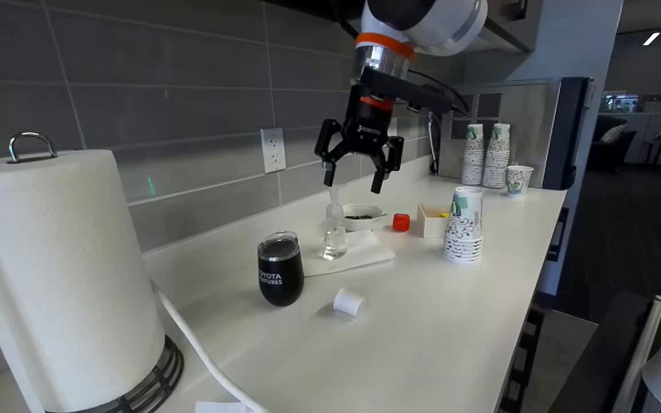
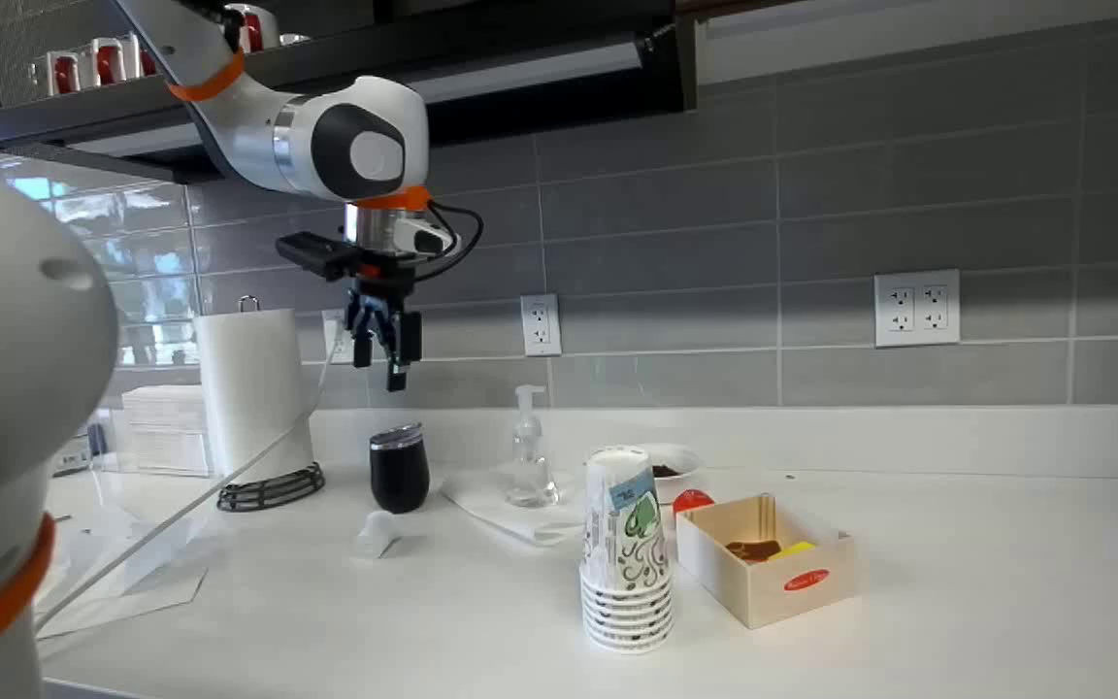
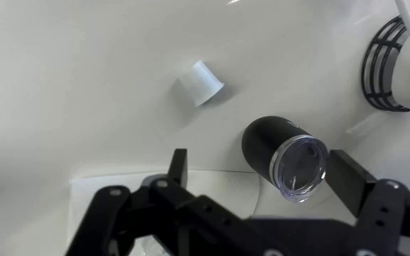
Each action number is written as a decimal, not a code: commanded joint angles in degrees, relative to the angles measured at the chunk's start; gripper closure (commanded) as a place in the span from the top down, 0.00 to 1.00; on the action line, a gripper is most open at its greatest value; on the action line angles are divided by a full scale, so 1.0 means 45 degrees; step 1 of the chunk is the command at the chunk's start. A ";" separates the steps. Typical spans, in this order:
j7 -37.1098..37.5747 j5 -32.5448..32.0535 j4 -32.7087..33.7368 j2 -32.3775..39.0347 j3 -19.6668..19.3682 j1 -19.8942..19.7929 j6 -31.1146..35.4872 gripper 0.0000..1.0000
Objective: Move the stacked cups next to the wooden box to the left
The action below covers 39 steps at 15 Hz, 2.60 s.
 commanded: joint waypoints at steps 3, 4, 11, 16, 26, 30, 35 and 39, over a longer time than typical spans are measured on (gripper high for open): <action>-0.0013 0.0015 0.0016 -0.0007 0.0077 -0.0084 -0.0029 1.00; -0.0013 0.0015 0.0016 -0.0007 0.0077 -0.0084 -0.0029 1.00; 0.0666 -0.1260 -0.0509 -0.0726 -0.0112 -0.0804 -0.0132 1.00; 0.1806 -0.3073 -0.0989 -0.2407 -0.0489 -0.2111 -0.1285 1.00; 0.4465 -0.4671 -0.2418 -0.5401 -0.0500 -0.4321 -0.3018 1.00; 0.5073 -0.5359 -0.3184 -0.5869 -0.0777 -0.5258 -0.2640 1.00; 0.5146 -0.5785 -0.3824 -0.5734 -0.1495 -0.6331 -0.1559 1.00; 0.5021 -0.5525 -0.3801 -0.4837 -0.2031 -0.6859 0.0006 1.00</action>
